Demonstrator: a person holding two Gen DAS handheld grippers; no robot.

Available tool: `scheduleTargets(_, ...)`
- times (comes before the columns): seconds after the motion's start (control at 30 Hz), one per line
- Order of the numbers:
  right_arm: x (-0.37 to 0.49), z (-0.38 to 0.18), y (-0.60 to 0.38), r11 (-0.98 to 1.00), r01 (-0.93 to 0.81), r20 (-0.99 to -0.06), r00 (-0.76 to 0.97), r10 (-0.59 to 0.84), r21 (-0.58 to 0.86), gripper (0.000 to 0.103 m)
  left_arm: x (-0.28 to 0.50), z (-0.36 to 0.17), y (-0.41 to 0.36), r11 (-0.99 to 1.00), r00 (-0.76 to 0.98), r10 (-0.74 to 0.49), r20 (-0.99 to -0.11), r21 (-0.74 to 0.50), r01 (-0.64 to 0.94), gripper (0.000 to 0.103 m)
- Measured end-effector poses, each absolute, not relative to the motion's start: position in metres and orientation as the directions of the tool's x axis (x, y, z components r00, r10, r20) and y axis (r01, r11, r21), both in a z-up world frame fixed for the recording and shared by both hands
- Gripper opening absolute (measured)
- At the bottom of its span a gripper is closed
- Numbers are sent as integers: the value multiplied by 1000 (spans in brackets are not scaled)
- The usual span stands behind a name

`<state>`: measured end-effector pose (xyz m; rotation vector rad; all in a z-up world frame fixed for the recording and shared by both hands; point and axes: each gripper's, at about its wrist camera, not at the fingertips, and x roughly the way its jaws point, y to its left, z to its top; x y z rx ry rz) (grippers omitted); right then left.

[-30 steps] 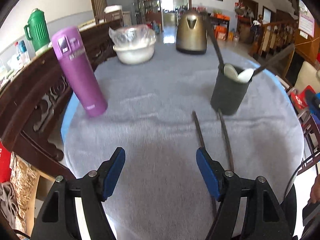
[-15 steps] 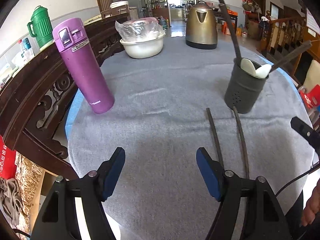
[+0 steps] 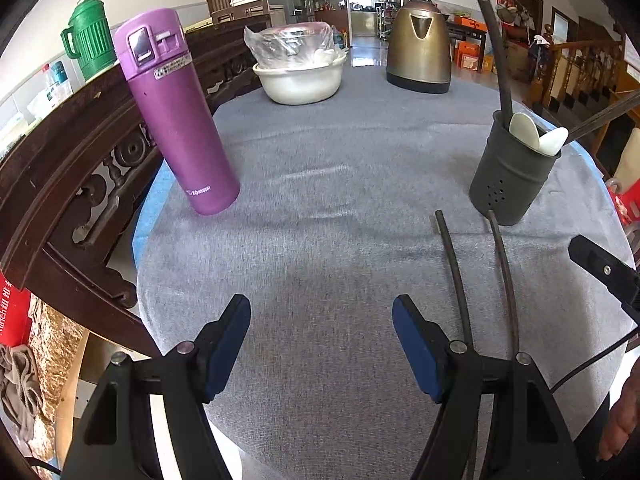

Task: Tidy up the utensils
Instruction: 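Lower both tools toward the last two dark brown chopsticks beside the cup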

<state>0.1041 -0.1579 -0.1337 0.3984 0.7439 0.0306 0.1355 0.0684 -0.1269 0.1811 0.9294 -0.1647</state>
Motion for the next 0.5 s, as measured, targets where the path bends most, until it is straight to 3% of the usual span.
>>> scheduleTargets(0.4,148,-177,-135,924,134,-783,583,218,358,39,134,-143,74,974,545,-89,-834,43,224,74)
scheduleTargets(0.5,149,-184,-127,941,127,-814,547,197,313,26,135,-145,76,974,538,-90,-838,38,224,74)
